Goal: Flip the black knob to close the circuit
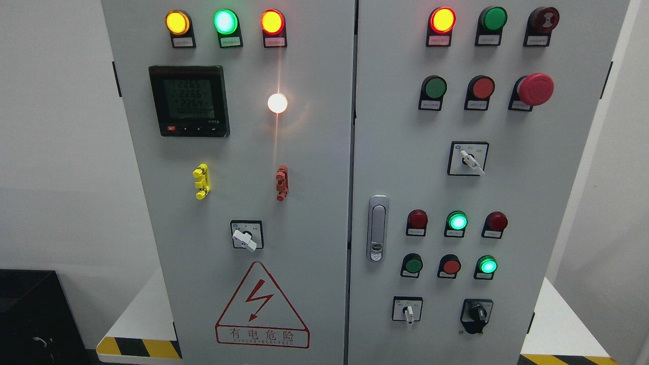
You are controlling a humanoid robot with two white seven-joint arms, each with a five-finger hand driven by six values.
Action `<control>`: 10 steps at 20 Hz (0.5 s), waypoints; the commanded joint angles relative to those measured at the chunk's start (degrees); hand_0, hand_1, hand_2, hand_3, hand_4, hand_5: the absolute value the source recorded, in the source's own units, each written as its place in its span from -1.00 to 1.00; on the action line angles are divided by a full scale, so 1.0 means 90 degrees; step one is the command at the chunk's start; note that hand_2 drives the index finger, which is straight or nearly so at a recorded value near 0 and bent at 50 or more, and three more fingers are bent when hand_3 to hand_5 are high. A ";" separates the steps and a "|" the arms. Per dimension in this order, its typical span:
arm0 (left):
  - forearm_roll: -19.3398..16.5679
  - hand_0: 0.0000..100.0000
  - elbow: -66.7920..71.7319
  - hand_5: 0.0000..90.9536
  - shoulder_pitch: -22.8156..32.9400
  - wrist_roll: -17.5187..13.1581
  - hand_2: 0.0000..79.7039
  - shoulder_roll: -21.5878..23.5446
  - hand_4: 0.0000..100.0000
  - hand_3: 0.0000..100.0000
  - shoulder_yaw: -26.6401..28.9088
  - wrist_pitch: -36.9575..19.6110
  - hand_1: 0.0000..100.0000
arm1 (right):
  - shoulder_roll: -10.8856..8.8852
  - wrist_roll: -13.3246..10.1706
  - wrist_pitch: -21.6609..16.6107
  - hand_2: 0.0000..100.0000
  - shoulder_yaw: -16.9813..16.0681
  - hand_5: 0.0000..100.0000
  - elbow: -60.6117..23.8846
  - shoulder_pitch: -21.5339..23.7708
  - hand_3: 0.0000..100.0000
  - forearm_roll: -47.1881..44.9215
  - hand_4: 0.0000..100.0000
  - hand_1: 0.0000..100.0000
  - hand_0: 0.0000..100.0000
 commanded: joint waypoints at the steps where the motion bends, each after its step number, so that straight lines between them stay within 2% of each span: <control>1: 0.0000 -0.76 -0.0186 -1.00 0.0146 -0.0002 -1.00 -0.0003 -1.00 -1.00 0.0000 0.0001 0.11 | 0.0001 0.0238 -0.0552 -1.00 -0.0427 -1.00 -0.0047 -0.0076 -1.00 -0.0161 -1.00 -0.92 -1.00; 5: 0.0000 -0.76 -0.0186 -1.00 0.0146 -0.0002 -1.00 -0.0002 -1.00 -1.00 0.0000 0.0001 0.11 | 0.0011 0.0248 -0.1050 -1.00 -0.0564 -1.00 -0.0115 -0.0252 -1.00 -0.0171 -1.00 -0.95 -1.00; 10: 0.0000 -0.76 -0.0186 -1.00 0.0146 -0.0002 -1.00 -0.0003 -1.00 -1.00 0.0000 0.0001 0.11 | 0.0030 0.0199 -0.1129 -1.00 -0.0613 -1.00 -0.0953 -0.0292 -1.00 -0.0171 -1.00 -0.96 -1.00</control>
